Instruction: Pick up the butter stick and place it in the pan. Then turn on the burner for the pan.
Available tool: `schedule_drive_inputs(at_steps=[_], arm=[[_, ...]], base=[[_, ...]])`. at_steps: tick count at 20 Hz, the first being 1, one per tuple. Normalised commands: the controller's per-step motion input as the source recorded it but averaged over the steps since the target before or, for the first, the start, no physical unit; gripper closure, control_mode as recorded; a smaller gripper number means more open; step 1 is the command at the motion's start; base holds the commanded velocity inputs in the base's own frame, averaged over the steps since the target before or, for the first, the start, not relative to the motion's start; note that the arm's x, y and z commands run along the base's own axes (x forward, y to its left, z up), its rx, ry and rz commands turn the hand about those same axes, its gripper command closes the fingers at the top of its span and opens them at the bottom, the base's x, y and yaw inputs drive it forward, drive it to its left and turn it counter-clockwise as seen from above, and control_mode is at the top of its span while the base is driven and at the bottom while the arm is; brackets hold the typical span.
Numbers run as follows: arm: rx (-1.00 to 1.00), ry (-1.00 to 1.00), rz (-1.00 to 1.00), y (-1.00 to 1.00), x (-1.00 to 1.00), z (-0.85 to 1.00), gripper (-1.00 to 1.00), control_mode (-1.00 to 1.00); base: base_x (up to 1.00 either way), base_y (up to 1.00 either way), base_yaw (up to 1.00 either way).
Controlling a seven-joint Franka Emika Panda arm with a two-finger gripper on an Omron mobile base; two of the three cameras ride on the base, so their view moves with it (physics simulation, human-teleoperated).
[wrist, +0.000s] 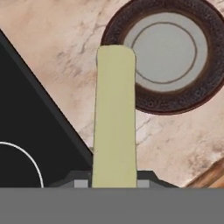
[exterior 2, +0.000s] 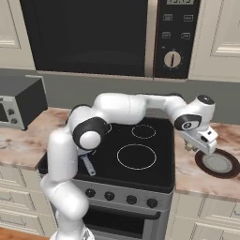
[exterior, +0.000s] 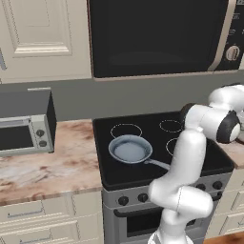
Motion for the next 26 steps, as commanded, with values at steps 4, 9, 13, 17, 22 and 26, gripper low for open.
schedule_drive_inputs(at_steps=[4, 9, 13, 17, 22, 26], arm=[[-0.07, 0.00, 0.05, 1.00, 0.00, 0.13, 1.00, -1.00], [-0.08, 0.00, 0.07, 1.00, 0.00, 0.09, 1.00, -1.00], [-0.08, 0.00, 0.08, 1.00, 0.00, 0.12, 1.00, -1.00], [-0.05, 0.00, 0.11, 1.00, 0.00, 0.21, 1.00, -1.00], [-0.02, 0.03, 0.14, 1.00, 0.00, 0.21, 1.00, -1.00], [0.00, 0.05, 0.18, 1.00, 0.00, 0.13, 1.00, -1.00]], base=[[0.00, 0.00, 0.00], [0.00, 0.00, 0.00], [0.00, 0.00, 0.00], [0.00, 0.00, 0.00], [0.00, 0.00, 0.00], [0.00, 0.00, 0.00]])
